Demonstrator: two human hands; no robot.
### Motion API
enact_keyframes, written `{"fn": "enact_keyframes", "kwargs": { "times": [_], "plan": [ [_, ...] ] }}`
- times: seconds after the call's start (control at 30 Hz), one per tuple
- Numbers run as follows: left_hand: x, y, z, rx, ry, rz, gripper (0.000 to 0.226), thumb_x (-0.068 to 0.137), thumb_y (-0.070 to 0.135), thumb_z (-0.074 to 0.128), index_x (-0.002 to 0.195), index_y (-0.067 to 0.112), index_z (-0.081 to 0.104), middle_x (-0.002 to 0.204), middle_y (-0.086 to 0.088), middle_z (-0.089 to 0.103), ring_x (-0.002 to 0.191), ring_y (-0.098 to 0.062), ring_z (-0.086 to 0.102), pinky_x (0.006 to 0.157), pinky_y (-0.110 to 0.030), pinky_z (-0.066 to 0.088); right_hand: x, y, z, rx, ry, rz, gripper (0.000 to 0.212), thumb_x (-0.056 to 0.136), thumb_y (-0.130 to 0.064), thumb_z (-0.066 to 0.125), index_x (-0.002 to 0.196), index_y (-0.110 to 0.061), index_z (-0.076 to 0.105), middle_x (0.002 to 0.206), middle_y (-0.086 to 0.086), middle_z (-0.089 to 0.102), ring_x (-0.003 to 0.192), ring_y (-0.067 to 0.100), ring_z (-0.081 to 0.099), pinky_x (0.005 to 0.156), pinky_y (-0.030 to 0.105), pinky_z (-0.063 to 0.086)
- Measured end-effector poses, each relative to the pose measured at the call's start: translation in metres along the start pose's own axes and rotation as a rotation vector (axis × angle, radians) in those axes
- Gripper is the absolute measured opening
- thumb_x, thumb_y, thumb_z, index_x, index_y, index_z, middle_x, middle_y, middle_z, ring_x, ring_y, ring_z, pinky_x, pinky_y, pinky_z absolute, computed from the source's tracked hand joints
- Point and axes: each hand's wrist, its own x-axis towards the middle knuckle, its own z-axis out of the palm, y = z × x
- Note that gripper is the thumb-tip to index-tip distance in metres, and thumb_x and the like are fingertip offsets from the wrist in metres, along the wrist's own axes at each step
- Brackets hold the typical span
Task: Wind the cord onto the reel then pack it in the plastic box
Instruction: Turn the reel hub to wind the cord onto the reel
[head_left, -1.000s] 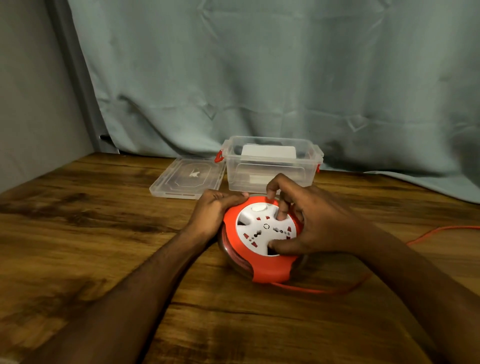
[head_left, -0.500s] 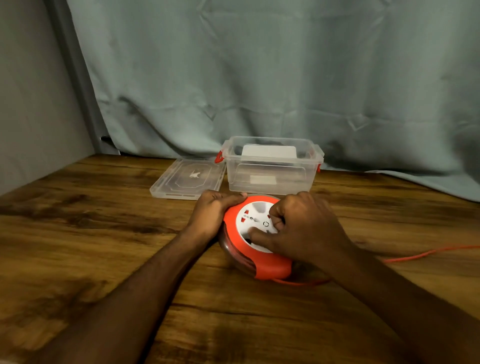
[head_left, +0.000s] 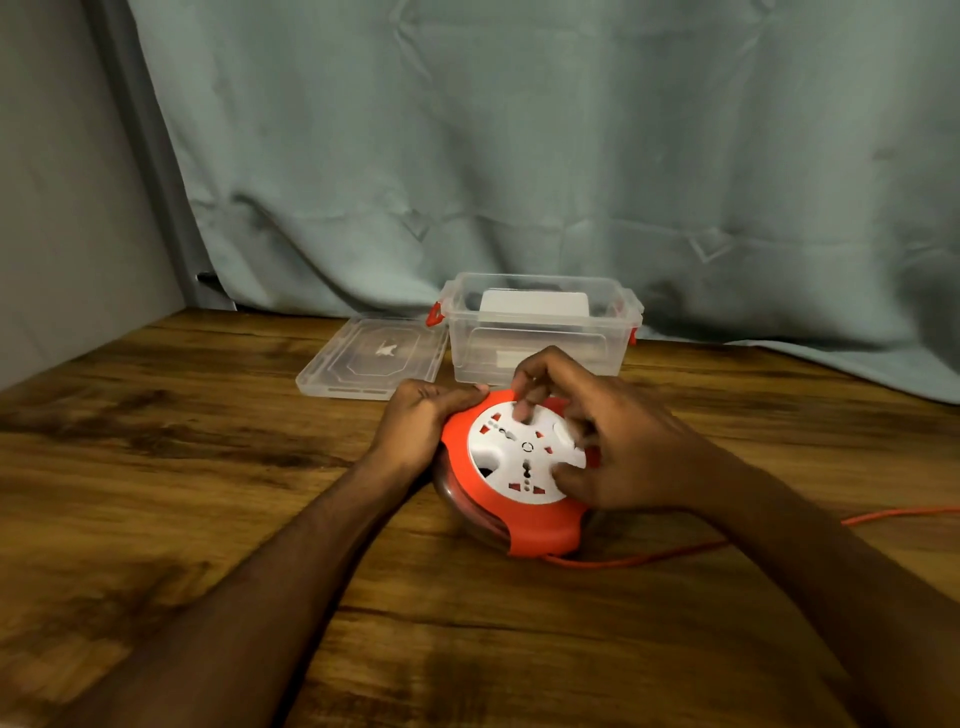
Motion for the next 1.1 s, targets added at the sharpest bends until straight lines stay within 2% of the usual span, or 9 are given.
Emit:
{"fn": "enact_keyframes", "kwargs": {
  "times": [0.1,0.2,0.37,0.5,0.63,0.77,0.93,1.0,1.1],
  "plan": [
    [-0.001,0.001,0.0,0.013,-0.01,-0.009,0.035,0.095,0.021,0.067,0.093,-0.014,0.074,0.084,-0.029,0.075,0.063,-0.032,0.072,0.06,-0.032,0.059,0.0,0.008,-0.005,-0.034,-0.044,0.023,0.08,0.073,-0.03,0.084,0.135,-0.046,0.034,0.128,-0.022,0.062,0.108,0.004,0.066,0.072,0.032,0.065],
    [-0.001,0.001,0.0,0.009,-0.01,-0.018,0.033,0.095,0.021,0.068,0.094,-0.011,0.075,0.084,-0.026,0.077,0.064,-0.032,0.074,0.061,-0.033,0.06,0.001,0.012,-0.006,0.017,-0.043,0.04,0.083,0.072,-0.033,0.086,0.132,-0.048,0.032,0.128,-0.022,0.065,0.112,0.01,0.068,0.075,0.034,0.065],
    [-0.001,0.0,-0.001,0.003,-0.013,-0.011,0.031,0.094,0.02,0.069,0.092,-0.01,0.076,0.083,-0.025,0.077,0.065,-0.032,0.074,0.064,-0.034,0.061,0.001,0.007,-0.007,0.051,-0.047,0.05,0.084,0.068,-0.032,0.091,0.124,-0.049,0.031,0.117,-0.017,0.066,0.105,0.012,0.071,0.073,0.033,0.066],
    [0.001,-0.003,-0.001,0.007,-0.011,-0.002,0.029,0.094,0.021,0.07,0.082,-0.003,0.079,0.079,-0.025,0.076,0.064,-0.035,0.073,0.066,-0.037,0.06,0.002,0.003,-0.006,-0.014,0.0,0.061,0.076,0.062,-0.042,0.093,0.114,-0.044,0.037,0.103,-0.014,0.067,0.089,0.006,0.071,0.061,0.032,0.063],
    [0.002,-0.004,-0.001,-0.008,-0.001,0.0,0.027,0.093,0.02,0.071,0.077,-0.001,0.079,0.072,-0.023,0.075,0.057,-0.03,0.07,0.06,-0.032,0.056,0.001,-0.004,0.003,-0.134,0.082,0.073,0.066,0.059,-0.057,0.09,0.101,-0.037,0.042,0.08,-0.011,0.067,0.069,0.003,0.062,0.057,0.031,0.052],
    [0.002,-0.004,-0.001,-0.007,-0.004,-0.004,0.029,0.094,0.021,0.07,0.081,-0.004,0.078,0.074,-0.023,0.075,0.059,-0.03,0.07,0.06,-0.031,0.056,0.004,-0.005,0.016,-0.219,0.129,0.069,0.054,0.065,-0.067,0.081,0.086,-0.033,0.045,0.065,-0.015,0.055,0.059,0.001,0.052,0.054,0.022,0.039],
    [0.002,-0.004,-0.002,-0.027,-0.009,0.001,0.036,0.093,0.022,0.071,0.089,-0.014,0.074,0.088,-0.038,0.072,0.071,-0.04,0.068,0.068,-0.038,0.055,0.005,-0.011,0.023,-0.256,0.209,0.061,0.054,0.065,-0.071,0.077,0.071,-0.036,0.036,0.056,-0.019,0.044,0.054,-0.002,0.046,0.051,0.021,0.03],
    [0.002,-0.004,-0.001,-0.036,-0.012,0.006,0.036,0.093,0.02,0.071,0.09,-0.015,0.073,0.088,-0.037,0.072,0.073,-0.042,0.069,0.07,-0.04,0.055,0.006,-0.013,0.029,-0.243,0.266,0.102,0.053,0.068,-0.068,0.075,0.068,-0.031,0.038,0.053,-0.016,0.043,0.054,0.0,0.043,0.051,0.024,0.028],
    [0.002,-0.003,0.0,-0.035,-0.013,0.011,0.032,0.093,0.018,0.071,0.088,-0.014,0.074,0.085,-0.033,0.074,0.072,-0.039,0.07,0.069,-0.038,0.056,0.008,-0.016,0.04,-0.233,0.334,0.088,0.047,0.073,-0.057,0.077,0.068,-0.025,0.043,0.051,-0.015,0.041,0.051,0.001,0.042,0.052,0.021,0.025]
  ]
}}
